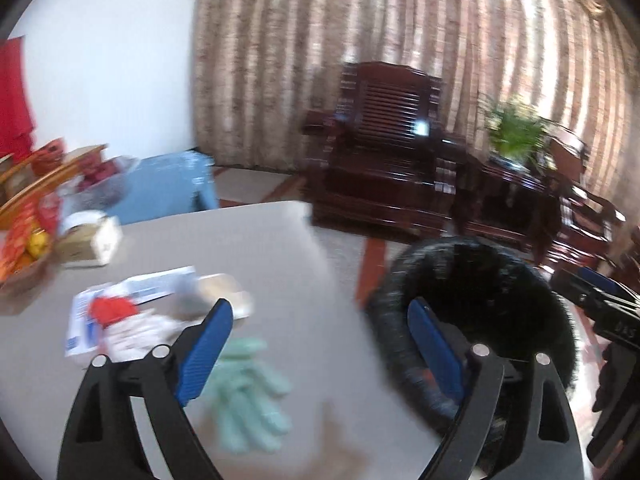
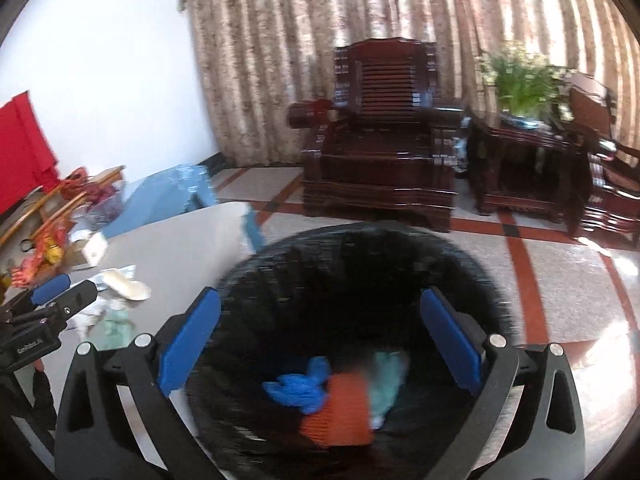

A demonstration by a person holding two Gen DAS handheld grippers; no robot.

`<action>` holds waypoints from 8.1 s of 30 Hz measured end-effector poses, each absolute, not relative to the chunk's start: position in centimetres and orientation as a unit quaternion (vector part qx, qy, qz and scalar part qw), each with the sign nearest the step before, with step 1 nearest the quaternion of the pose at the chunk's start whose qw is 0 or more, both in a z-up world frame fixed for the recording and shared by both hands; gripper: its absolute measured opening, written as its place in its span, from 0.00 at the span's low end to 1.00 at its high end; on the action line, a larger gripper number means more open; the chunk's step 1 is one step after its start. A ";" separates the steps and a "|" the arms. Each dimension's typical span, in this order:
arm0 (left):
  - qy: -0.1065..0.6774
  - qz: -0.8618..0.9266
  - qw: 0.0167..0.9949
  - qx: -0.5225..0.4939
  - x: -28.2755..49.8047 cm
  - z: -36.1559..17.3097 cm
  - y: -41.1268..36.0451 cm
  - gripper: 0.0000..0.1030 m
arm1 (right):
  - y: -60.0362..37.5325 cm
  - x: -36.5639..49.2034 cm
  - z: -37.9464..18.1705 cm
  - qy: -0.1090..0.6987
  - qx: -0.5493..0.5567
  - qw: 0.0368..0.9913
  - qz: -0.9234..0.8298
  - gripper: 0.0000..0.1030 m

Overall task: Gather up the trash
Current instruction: 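Carry orange net and green gloves to the bin and release both, then grasp the green rubber gloves on the table with the right gripper, then grasp the clear plastic bag with the left gripper, then carry clear bag and green gloves over the bin and open both grippers, then grasp the blue-and-white paper cup with the right gripper, then grasp the red plastic bag with the left gripper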

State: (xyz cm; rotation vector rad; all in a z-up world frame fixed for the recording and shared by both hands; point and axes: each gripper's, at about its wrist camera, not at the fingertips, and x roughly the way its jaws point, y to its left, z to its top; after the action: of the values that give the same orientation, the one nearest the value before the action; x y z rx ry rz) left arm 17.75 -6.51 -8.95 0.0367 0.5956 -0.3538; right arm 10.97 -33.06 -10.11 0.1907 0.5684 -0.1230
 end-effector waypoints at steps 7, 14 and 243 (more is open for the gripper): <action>0.287 -0.077 0.955 0.012 17.8 -9.7 2.6 0.85 | -24.4 13.9 -9.8 0.282 0.068 0.956 0.031 0.95; 0.292 -0.025 0.956 0.009 17.5 -11.3 7.6 0.85 | -16.6 16.8 -10.6 0.285 0.040 0.953 0.099 0.95; 0.321 0.003 0.947 0.016 26.4 -16.6 7.7 0.72 | -13.1 27.6 -18.3 0.414 0.024 0.904 0.098 0.70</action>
State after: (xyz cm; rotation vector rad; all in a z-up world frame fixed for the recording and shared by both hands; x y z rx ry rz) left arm 26.39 7.68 -16.58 0.0324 0.6543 0.0066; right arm 27.58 -13.13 -18.31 0.0491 0.8564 0.2025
